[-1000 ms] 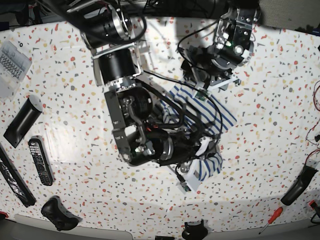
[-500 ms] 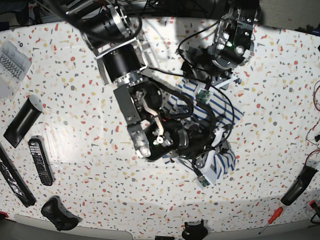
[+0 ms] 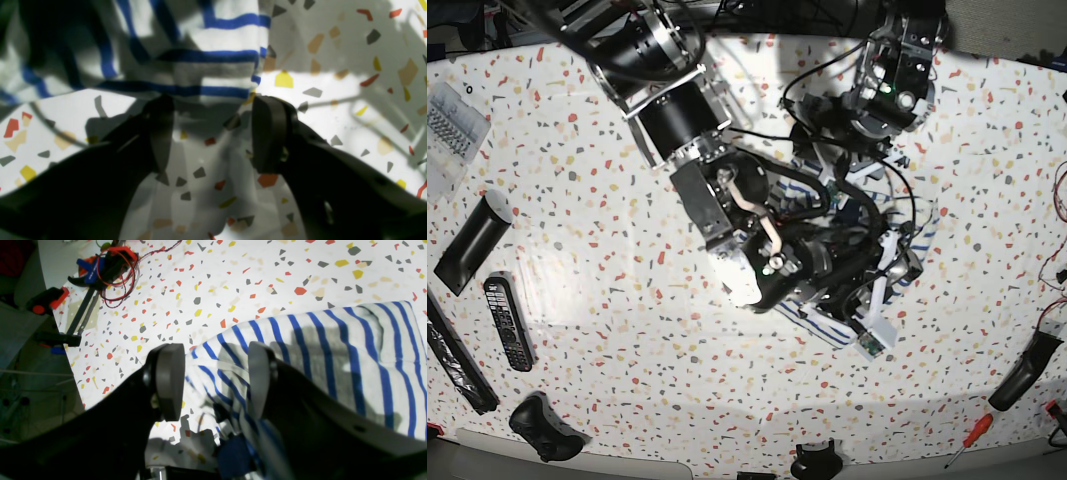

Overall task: Layout the t-shirt on the table in an organized manner, then fold the t-shirt properly
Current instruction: 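Lower the right gripper and press the folded bundle onto the table, then release the shirt with the right gripper and lift it away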

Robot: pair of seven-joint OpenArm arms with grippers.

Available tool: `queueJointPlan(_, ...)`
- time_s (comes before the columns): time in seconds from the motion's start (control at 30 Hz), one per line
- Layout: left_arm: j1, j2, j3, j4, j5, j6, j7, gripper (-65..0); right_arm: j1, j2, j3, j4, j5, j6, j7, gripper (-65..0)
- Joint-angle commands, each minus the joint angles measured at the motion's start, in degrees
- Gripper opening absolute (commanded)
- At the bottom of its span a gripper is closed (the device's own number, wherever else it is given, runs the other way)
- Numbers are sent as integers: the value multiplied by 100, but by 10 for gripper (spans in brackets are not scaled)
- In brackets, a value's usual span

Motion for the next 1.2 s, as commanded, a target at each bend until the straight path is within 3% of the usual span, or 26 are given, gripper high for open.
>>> queueJointPlan(0.0, -28, 0, -15, 37, -31, 28, 63, -311, 179, -60, 9, 87, 76, 28, 170, -353)
queueJointPlan(0.17, -28, 0, -15, 37, -28, 26, 131, -311, 330, -60, 245, 92, -214, 144, 109, -353)
queueJointPlan(0.23, -28, 0, -15, 37, -28, 26, 144, -310, 433, -60, 426, 94, -396, 254, -229, -353)
queueJointPlan(0.4, -33, 0, -15, 37, -28, 26, 138, -310, 494, -60, 1045, 461, -367, 975, -1342, -353)
queueJointPlan(0.57, -31, -2, -15, 37, -26, 26, 142, -310, 129, -60, 1611, 1663, -431, 1003, -1340, -354)
queueJointPlan(0.77, -31, 0, -15, 37, -24, 26, 142, -310, -905, -31, 2039, 2511, -275, 1451, -1335, -354)
queueJointPlan(1.0, -31, -2, -15, 44, 297, 26, 192, -310, -2166, 785, 2070, 3700, -330, 1552, -1268, -354)
queueJointPlan(1.17, -31, -2, -15, 85, 295, 26, 188, -310, -2959, 1161, 2076, 4116, -1419, 1521, -293, -354)
